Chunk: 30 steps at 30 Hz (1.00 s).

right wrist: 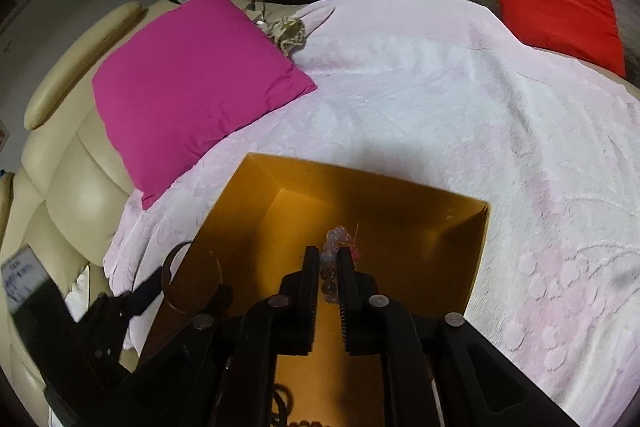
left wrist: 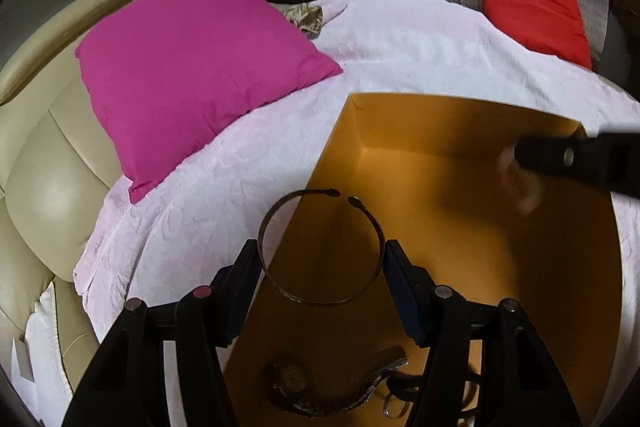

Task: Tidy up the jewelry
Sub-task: 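Carry the silver bangle with the left tool over the orange box while the right carries the pink bracelet, then open both tools to drop the bangle and pink bracelet into the box, then move both tools back over the sheet toward the black hair tie and purple bracelet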

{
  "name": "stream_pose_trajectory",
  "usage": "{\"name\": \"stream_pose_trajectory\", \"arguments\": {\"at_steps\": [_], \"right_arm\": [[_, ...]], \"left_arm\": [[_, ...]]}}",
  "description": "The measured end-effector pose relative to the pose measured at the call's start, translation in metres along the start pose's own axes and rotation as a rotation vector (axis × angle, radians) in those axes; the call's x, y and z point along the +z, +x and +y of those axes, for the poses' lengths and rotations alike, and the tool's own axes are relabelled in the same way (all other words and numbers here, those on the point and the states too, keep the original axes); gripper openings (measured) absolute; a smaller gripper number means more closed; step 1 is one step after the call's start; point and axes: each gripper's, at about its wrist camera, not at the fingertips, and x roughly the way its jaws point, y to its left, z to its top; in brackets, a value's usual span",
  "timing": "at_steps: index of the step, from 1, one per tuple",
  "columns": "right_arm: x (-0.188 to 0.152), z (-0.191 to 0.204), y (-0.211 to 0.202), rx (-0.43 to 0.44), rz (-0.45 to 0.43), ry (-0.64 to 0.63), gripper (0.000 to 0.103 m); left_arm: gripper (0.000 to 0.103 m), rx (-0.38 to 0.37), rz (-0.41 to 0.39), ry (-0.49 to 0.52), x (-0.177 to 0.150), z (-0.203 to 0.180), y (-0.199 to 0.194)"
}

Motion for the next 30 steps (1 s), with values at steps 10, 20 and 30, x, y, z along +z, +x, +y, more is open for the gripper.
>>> {"name": "stream_pose_trajectory", "arguments": {"at_steps": [10,20,30], "right_arm": [[-0.006,-0.031,-0.064,0.049,-0.154,0.088,0.048],[-0.04,-0.091,-0.145,0.016,-0.24,0.204,0.048],[-0.082,-0.147,-0.216,-0.022,-0.315,0.285,0.048]], "left_arm": [[0.064,0.011,-0.077,-0.031,0.002,0.008,-0.041],[0.065,-0.03,-0.213,-0.016,0.009,-0.017,-0.121],[0.067,-0.064,-0.324,0.052,0.015,-0.068,-0.191]]}}
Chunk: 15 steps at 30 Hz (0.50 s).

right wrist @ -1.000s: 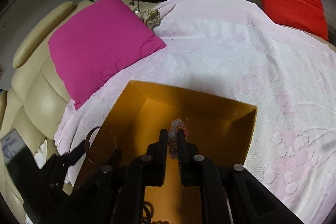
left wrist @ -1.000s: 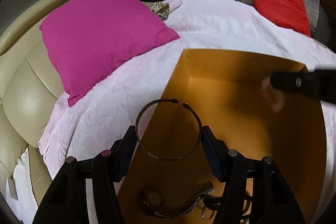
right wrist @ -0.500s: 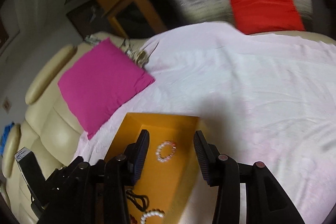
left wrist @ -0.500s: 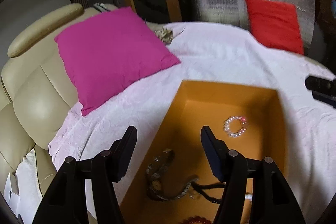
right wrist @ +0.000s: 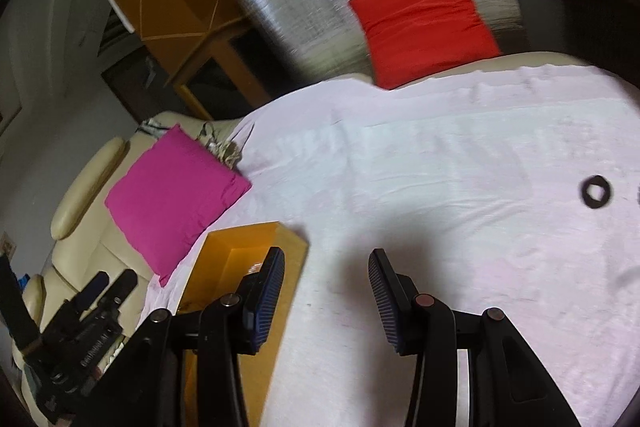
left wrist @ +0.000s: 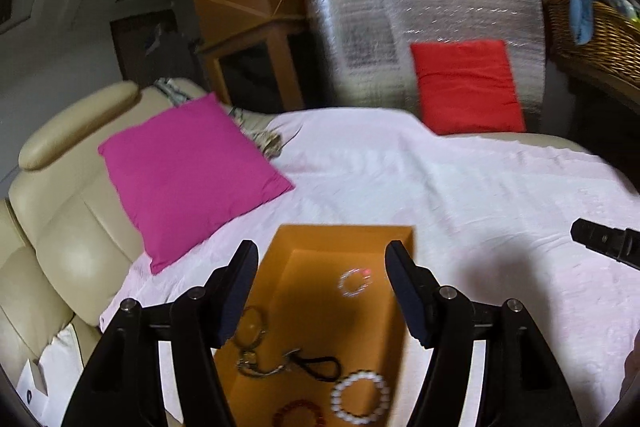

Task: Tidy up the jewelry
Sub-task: 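Move both tools back over the sheet toward the black hair tie and purple bracelet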

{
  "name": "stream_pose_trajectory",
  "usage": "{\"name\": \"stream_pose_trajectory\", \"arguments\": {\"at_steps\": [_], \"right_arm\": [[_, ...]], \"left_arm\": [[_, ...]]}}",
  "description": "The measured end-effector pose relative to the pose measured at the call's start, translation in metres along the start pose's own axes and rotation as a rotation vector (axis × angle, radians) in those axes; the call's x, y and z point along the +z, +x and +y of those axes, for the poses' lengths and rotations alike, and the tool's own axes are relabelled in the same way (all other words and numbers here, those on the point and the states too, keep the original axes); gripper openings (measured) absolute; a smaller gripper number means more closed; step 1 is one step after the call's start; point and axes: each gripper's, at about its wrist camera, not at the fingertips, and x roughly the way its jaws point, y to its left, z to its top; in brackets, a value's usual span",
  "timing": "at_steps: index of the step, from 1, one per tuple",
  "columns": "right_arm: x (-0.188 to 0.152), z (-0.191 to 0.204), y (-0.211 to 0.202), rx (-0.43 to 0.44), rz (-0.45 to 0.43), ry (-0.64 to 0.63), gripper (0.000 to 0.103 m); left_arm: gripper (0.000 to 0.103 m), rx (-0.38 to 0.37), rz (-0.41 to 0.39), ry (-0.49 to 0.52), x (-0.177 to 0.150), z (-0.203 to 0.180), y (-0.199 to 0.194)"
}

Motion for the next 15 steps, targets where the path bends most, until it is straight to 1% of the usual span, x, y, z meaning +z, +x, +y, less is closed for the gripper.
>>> {"name": "stream_pose_trajectory", "arguments": {"at_steps": [5,8,15], "right_arm": [[0.003,-0.034,-0.027,-0.019,-0.04,0.033,0.048],[0.006,-0.052,-0.04,-0.027,-0.066,0.047,0.048],[0.017,-0.109,-0.063,-0.029,-0.108,0.133,0.048]], "left_arm": [[0.067,-0.016,-0.027,0.051,0.008,-0.036,-0.014],[0.067,-0.025,-0.028,0.078,0.008,-0.058,-0.019],[0.067,-0.057,-0.016,0.145,0.005,-0.118,-0.02]]}}
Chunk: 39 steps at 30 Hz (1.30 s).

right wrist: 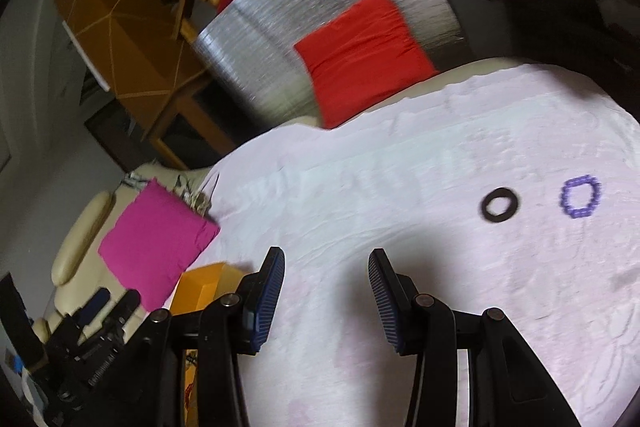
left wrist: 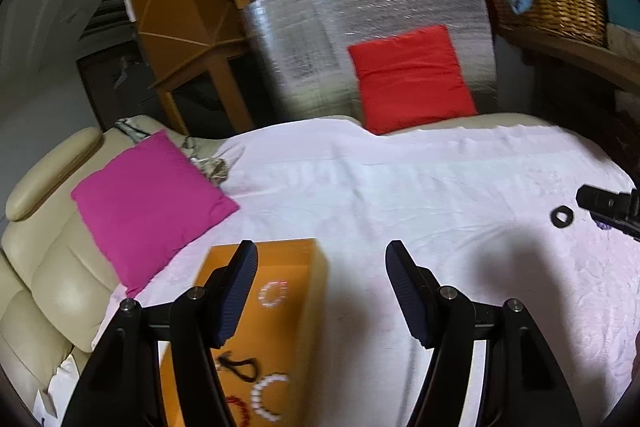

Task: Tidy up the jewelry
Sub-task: 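Move both tools back over the sheet toward the black hair tie and purple bracelet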

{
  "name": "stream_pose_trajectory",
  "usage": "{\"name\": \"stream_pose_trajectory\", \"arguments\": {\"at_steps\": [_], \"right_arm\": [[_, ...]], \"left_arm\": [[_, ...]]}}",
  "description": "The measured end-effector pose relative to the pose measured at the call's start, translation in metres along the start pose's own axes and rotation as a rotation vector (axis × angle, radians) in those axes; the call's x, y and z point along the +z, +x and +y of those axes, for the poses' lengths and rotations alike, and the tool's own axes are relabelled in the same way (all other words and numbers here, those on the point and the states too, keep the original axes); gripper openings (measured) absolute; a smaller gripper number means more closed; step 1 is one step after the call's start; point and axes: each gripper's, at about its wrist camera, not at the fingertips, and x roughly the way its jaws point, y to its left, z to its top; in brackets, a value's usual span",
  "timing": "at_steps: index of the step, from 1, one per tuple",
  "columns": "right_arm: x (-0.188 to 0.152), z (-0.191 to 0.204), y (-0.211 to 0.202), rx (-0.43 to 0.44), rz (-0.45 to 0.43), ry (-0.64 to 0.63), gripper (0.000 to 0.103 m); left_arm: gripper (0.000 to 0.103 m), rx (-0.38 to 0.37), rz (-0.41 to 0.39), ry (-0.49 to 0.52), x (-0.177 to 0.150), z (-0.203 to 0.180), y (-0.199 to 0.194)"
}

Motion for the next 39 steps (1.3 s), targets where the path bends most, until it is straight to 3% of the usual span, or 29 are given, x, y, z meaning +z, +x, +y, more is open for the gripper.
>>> {"name": "stream_pose_trajectory", "arguments": {"at_steps": [16,28,39], "right_arm": [[0.016,-0.098,-0.015,-0.071,0.016,0.123,0.048],[0.024,-0.137,-0.019,-0.138,0.001,0.185,0.048],[0.036,-0.2,-0.03,-0.28,-0.044,0.31,0.048]], "left_arm": [[0.067,-0.136,0.043,0.11,0.002,-0.117,0.037],[0.067,-0.178,0.071,0.117,0.002,-0.143,0.061],[0.067,-0.226,0.124,0.134,-0.013,-0.165,0.082]]}}
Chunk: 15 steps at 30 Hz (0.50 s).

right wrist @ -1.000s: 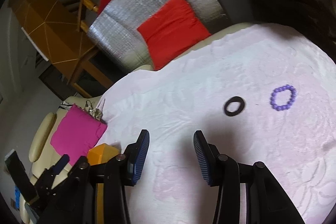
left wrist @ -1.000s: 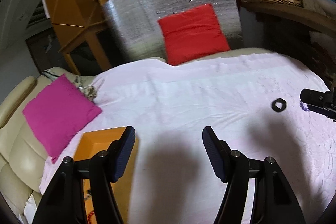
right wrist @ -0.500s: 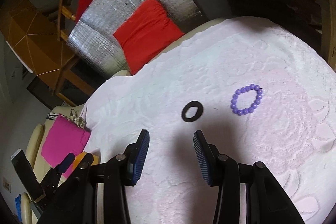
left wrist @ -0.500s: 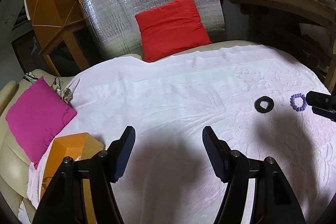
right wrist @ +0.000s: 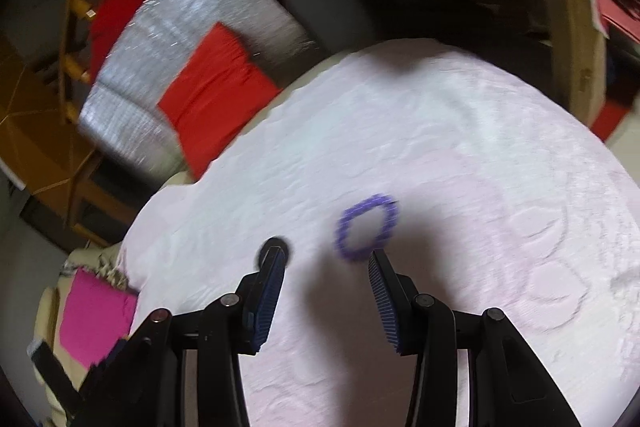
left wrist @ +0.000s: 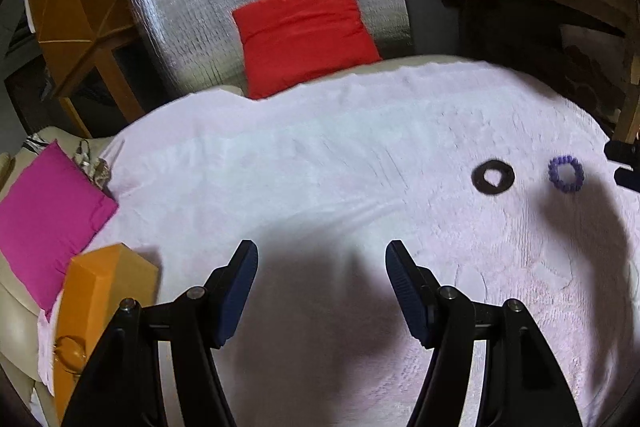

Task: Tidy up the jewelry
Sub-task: 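Move both tools back over the sheet toward the black hair tie and purple bracelet, then grasp the purple bead bracelet with the right tool while the left tool grasps the black hair tie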

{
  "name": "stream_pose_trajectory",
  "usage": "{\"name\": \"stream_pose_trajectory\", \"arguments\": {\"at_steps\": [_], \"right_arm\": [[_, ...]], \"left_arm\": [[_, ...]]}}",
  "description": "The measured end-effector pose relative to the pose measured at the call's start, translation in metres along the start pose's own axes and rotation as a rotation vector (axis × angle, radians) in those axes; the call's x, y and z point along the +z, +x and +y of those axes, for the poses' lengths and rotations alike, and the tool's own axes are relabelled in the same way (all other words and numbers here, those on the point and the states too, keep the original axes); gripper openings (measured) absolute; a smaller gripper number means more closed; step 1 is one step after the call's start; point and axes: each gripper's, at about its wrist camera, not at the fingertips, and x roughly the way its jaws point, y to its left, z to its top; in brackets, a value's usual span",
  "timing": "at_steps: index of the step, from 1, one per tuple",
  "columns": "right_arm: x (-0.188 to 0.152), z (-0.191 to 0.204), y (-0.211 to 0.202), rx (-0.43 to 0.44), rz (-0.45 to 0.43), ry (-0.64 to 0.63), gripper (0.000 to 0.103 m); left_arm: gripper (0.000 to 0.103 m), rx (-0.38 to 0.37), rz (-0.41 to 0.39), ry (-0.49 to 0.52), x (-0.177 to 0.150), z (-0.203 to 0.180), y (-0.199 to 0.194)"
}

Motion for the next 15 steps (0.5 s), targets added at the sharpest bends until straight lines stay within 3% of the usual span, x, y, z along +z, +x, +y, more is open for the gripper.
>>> {"name": "stream_pose_trajectory", "arguments": {"at_steps": [11,15], "right_arm": [[0.012,-0.025,0.041,-0.12,0.015,0.069,0.046],[0.013,-0.015,0.048,-0.177,-0.016,0.017,0.046]], "left_arm": [[0.067,-0.036,0.061,0.045,-0.016,-0.01,0.022],[0.067,-0.034,0.07,0.048,-0.019,-0.008,0.026]]}}
